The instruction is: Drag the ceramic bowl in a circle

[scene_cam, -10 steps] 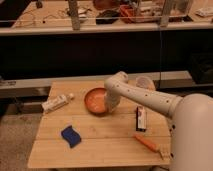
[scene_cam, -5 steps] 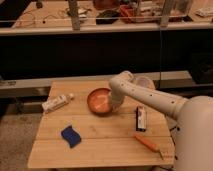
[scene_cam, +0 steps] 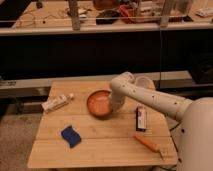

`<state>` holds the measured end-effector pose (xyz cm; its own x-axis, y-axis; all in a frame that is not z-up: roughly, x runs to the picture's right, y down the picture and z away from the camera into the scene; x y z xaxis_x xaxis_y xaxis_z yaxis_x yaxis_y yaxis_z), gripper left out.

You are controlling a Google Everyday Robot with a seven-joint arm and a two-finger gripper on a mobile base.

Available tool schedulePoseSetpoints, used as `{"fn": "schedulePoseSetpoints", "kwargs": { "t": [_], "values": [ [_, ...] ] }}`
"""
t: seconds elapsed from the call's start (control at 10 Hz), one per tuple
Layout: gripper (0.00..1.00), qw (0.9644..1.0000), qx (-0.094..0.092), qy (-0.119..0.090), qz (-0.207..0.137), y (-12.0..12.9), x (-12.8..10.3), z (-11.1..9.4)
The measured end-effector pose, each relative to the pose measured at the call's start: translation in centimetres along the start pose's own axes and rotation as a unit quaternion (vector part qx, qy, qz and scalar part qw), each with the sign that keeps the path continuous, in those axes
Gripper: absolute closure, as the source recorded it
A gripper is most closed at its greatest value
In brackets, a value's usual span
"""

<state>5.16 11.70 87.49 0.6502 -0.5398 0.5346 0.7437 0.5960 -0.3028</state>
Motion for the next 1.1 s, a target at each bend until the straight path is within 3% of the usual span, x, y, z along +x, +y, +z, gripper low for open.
{"fn": "schedulePoseSetpoints", "kwargs": {
  "t": [0.3, 0.6, 0.8, 1.1],
  "values": [
    [0.99, 0.9999, -0.007, -0.002, -0.012, 0.4, 0.3, -0.7],
    [0.99, 0.9993, -0.015, -0.006, -0.035, 0.1, -2.1, -0.4],
    [0.99, 0.9988, -0.014, -0.009, -0.046, -1.8, -4.1, -0.2],
    [0.99, 0.9987, -0.016, -0.009, -0.048, -1.4, -4.2, -0.6]
  ]
}}
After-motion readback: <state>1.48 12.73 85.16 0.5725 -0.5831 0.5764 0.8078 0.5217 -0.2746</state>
